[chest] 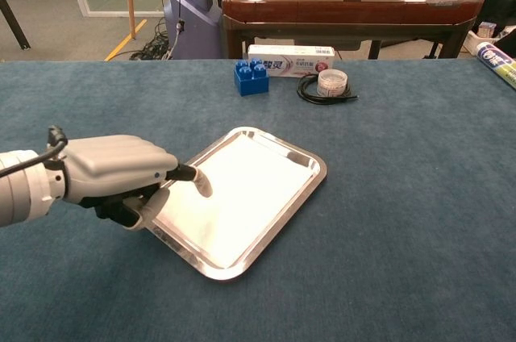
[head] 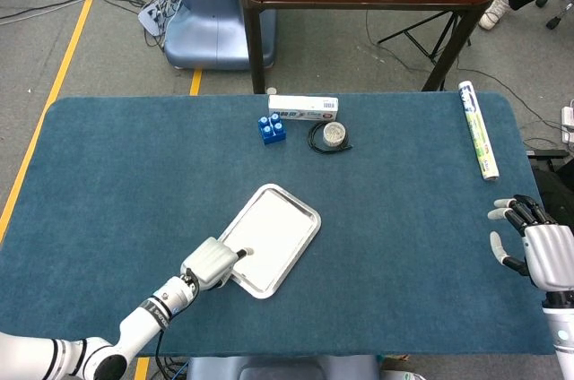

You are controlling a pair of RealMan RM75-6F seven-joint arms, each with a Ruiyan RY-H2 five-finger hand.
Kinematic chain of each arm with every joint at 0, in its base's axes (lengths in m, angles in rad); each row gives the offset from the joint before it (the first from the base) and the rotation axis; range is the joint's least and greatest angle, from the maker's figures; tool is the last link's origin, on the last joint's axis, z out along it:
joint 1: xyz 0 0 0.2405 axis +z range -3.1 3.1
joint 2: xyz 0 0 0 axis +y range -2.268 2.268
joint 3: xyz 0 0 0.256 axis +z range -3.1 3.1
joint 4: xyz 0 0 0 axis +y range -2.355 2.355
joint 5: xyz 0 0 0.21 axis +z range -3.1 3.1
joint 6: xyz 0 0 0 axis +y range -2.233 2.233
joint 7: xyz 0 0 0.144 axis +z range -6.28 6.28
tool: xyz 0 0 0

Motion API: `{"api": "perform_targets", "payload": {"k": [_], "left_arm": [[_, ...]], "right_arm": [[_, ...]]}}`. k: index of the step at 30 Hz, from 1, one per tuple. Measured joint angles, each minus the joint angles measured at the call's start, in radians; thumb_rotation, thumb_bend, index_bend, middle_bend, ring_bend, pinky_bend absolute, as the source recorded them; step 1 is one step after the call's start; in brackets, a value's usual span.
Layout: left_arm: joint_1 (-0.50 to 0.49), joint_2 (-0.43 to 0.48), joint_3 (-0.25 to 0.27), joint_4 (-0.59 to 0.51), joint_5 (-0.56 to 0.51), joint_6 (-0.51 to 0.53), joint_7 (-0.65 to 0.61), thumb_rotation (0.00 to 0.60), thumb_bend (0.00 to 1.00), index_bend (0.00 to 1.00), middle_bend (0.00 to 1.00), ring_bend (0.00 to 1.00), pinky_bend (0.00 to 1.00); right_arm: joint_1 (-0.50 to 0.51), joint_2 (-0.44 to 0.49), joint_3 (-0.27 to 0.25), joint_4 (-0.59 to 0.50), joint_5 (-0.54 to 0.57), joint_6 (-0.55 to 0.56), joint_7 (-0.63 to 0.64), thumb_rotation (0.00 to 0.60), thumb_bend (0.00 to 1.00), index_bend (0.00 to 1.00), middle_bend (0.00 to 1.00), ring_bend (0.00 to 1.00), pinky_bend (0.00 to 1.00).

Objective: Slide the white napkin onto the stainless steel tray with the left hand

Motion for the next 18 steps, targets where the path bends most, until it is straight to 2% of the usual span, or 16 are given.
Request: {"api": "perform_targets", "payload": {"k": [2,3,5,6,7,9,13,16,18], "left_arm": [[0.013,0.022,0.001,-0.009,0.025,0.021,-0.015,0.6,0.83,0.17,1.0,0.94,1.0],[0.02,0.031,0.003,-0.011,0.038,0.03,-0.024,0.6,0.76,0.16,0.98,0.9,1.0],[0.039,0.052,0.007,-0.011,0.073,0.056,-0.055,0.6,0.57,0.14,0.89,0.79,0.97],[0.049,0.059,0.008,-0.008,0.091,0.071,-0.072,0.6,0.51,0.14,0.85,0.76,0.96],[0.065,0.067,0.011,0.001,0.117,0.095,-0.095,0.6,0.42,0.14,0.78,0.7,0.91],[0.093,0.078,0.017,0.024,0.16,0.14,-0.132,0.6,0.32,0.14,0.66,0.6,0.84],[0.177,0.107,0.036,0.102,0.256,0.258,-0.23,0.6,0.26,0.15,0.46,0.41,0.63],[0.237,0.133,0.052,0.145,0.314,0.329,-0.281,0.6,0.26,0.19,0.35,0.29,0.42],[0.267,0.149,0.061,0.154,0.337,0.367,-0.29,0.6,0.26,0.25,0.3,0.23,0.34]], "right_arm": [[0.0,0.0,0.0,0.0,0.0,0.0,-0.001,0.6,0.45,0.41,0.32,0.18,0.41],[0.0,0.0,0.0,0.0,0.0,0.0,-0.001,0.6,0.45,0.41,0.32,0.18,0.41],[0.0,-0.001,0.0,0.0,0.0,0.001,-0.001,0.6,0.45,0.41,0.32,0.18,0.41],[0.0,-0.001,0.0,0.0,0.0,0.001,-0.002,0.6,0.45,0.41,0.32,0.18,0.41],[0.0,-0.002,0.0,0.0,0.001,0.0,-0.003,0.6,0.45,0.41,0.32,0.18,0.41],[0.0,-0.003,0.0,0.0,0.002,-0.001,-0.008,0.6,0.45,0.41,0.32,0.18,0.41],[0.002,-0.007,0.0,-0.001,0.002,-0.004,-0.02,0.6,0.45,0.41,0.32,0.18,0.41],[0.003,-0.011,-0.001,-0.001,0.004,-0.008,-0.033,0.6,0.45,0.41,0.32,0.18,0.41],[0.005,-0.015,-0.002,-0.001,0.004,-0.011,-0.044,0.6,0.45,0.41,0.32,0.18,0.41]]}}
